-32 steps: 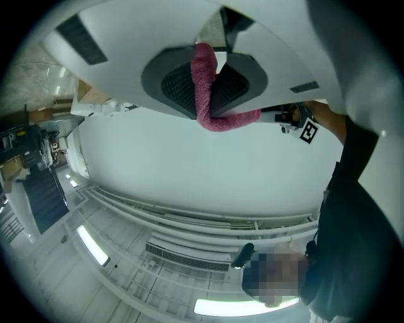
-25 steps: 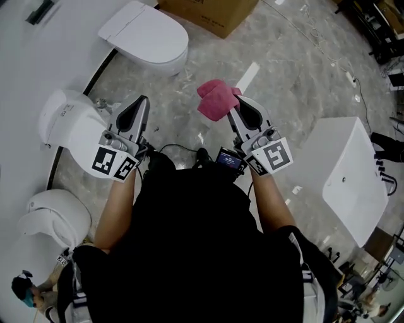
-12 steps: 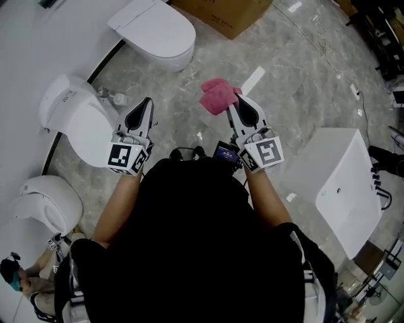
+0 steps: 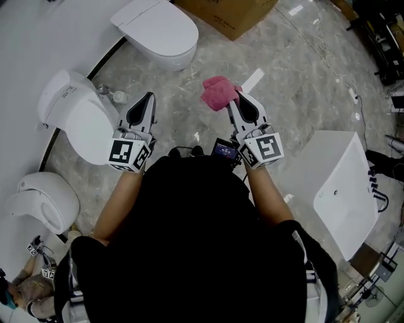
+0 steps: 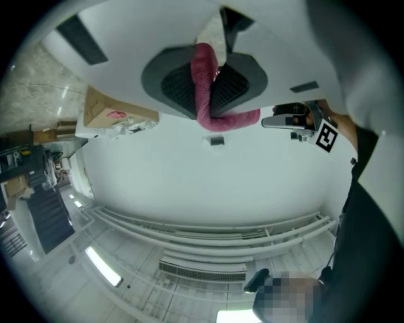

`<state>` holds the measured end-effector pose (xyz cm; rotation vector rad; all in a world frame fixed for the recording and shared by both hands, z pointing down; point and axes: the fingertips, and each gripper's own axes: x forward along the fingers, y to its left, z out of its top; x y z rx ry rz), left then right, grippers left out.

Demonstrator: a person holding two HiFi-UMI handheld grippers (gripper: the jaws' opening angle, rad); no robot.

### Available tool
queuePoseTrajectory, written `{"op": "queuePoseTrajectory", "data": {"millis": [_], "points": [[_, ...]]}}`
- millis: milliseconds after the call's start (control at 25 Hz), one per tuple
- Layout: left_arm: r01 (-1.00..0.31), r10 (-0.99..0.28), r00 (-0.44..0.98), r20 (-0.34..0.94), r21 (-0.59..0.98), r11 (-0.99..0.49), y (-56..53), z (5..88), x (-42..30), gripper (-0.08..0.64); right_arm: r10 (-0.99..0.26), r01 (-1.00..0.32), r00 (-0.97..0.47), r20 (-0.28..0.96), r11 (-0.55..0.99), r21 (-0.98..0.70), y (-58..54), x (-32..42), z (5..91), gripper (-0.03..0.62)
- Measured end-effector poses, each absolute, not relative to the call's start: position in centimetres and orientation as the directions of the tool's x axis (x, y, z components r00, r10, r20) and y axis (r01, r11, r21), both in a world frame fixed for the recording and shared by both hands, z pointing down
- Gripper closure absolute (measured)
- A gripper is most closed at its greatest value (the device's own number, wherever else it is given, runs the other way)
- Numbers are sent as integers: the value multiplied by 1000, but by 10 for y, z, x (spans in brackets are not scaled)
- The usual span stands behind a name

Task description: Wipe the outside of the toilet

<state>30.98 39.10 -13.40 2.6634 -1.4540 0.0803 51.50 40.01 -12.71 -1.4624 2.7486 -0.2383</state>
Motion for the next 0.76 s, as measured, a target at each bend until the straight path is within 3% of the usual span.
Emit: {"op": "queuePoseTrajectory", "data": {"millis": [760], "points": [[-785,-778,620,107,94,-613,387,-131,343,543,-832,-828,-551,56,538,-155,397,535,-125,518]]}}
